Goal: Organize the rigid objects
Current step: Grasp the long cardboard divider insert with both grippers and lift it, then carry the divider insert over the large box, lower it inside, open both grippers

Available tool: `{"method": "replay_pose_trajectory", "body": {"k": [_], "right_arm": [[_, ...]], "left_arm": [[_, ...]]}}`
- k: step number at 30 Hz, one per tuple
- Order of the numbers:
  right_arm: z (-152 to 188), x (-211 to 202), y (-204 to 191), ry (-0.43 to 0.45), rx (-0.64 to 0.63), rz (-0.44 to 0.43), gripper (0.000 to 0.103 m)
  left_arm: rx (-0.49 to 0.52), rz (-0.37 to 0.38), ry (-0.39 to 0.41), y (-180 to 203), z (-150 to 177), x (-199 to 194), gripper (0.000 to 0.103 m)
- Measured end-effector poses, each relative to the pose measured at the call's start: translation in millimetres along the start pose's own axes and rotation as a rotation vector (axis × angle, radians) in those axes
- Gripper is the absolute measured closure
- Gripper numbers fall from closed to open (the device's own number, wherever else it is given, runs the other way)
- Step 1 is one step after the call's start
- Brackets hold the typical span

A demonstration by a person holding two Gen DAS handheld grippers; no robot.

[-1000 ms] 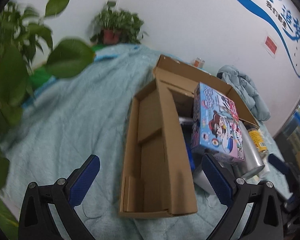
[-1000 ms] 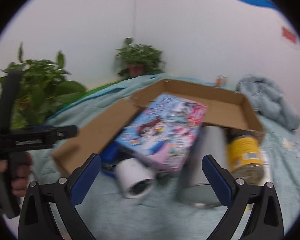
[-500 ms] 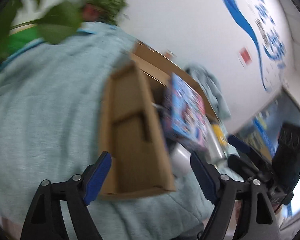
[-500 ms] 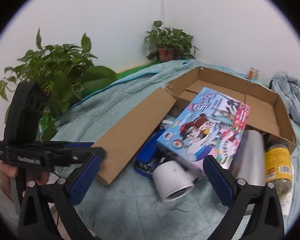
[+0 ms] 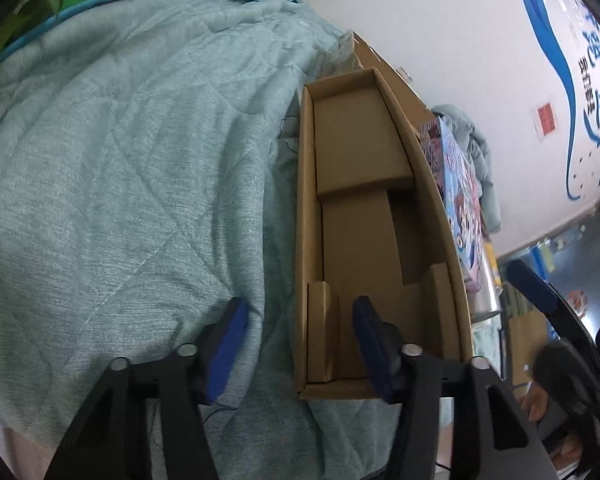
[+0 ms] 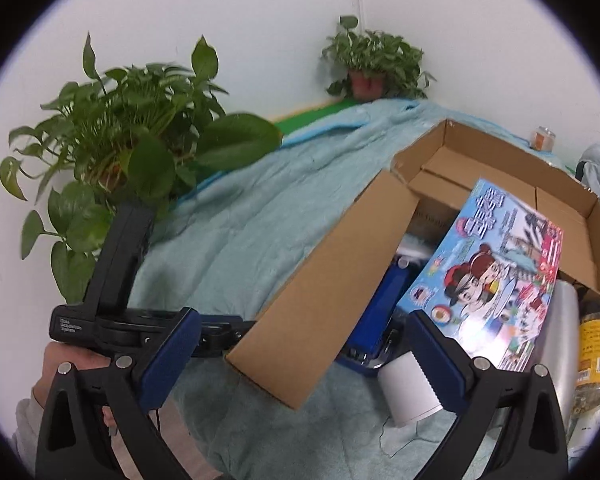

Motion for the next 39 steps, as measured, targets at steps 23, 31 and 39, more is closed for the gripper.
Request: {"method": "replay_pose_trajectory", "body": {"k": [23, 31, 39], "right_arm": [[-0.5, -9.3, 14.1, -0.106, 0.133, -0.034, 0.07], [-8.6, 26.3, -5.3, -0.173, 0.046, -0.011, 0.069], [9.4, 18.1, -3.2, -0.209, -0.033, 0.069, 0.069]], "left_arm": [[0.126, -0.024, 0.009, 45.3, -3.2, 5.6, 0.06], [0.099, -0.018, 0.005, 36.8, 9.9, -0.6, 0.075], [0.038, 0.039, -0.038, 35.7, 22.8, 17.2, 0.075]]}}
Point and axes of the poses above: each gripper's, at about its wrist camera, not at the fingertips, and x roughly the way its jaws point, y to its right, z to its underside, the point moved 6 cm from there along x, roughly the way its jaws point, and after that the axes turned 5 degrees about y, right-handed, at the moved point
